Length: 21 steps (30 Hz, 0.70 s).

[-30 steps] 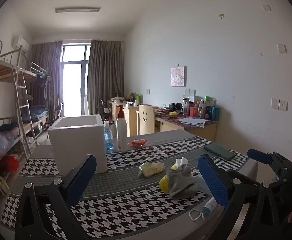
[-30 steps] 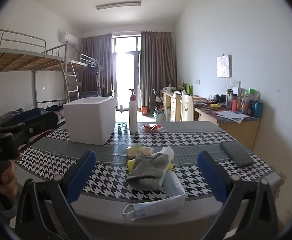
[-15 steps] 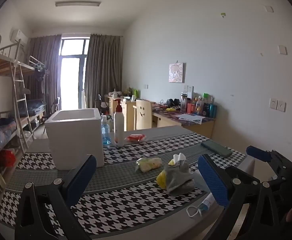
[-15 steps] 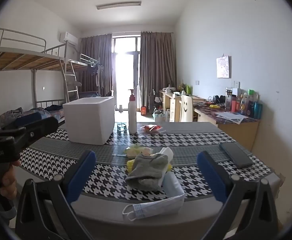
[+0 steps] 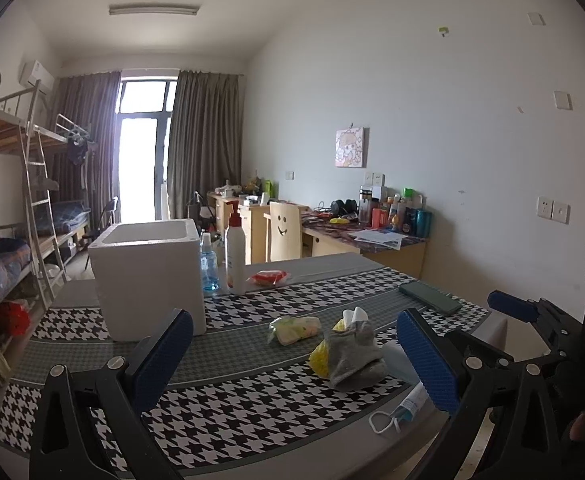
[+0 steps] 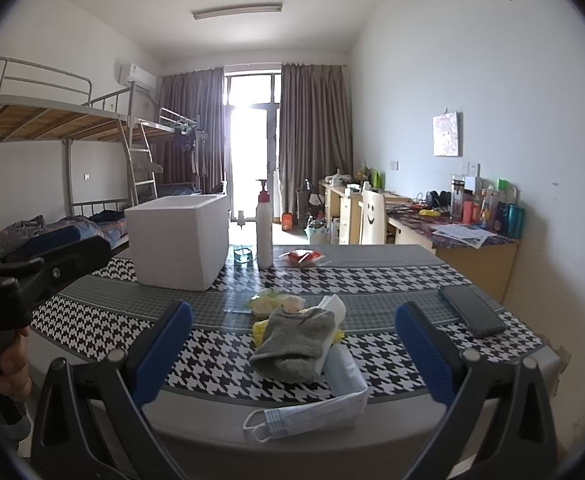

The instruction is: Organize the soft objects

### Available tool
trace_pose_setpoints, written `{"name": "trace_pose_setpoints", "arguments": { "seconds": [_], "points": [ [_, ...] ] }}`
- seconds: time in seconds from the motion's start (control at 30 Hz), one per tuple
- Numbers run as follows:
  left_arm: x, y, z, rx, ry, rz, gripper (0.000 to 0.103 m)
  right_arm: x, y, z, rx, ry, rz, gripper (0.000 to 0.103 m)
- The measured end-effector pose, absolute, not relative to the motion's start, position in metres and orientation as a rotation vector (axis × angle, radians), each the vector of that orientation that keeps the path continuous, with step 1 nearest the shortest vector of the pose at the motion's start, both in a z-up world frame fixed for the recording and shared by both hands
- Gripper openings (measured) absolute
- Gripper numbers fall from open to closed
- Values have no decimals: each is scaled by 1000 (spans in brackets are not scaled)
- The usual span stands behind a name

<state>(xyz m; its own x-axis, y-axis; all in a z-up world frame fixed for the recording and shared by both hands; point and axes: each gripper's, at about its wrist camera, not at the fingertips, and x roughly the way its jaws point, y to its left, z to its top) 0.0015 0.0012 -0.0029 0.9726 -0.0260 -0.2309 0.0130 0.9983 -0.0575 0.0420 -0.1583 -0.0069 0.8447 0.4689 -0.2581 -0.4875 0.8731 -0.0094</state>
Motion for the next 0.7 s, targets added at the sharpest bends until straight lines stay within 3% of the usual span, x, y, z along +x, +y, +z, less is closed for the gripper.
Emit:
{"name": "trace_pose_setpoints", "arguments": {
  "seconds": [0.7],
  "points": [
    [1,-2,-6,-62,241,-40,102,40,-163,-5,-75,246,497,103]
  ]
}}
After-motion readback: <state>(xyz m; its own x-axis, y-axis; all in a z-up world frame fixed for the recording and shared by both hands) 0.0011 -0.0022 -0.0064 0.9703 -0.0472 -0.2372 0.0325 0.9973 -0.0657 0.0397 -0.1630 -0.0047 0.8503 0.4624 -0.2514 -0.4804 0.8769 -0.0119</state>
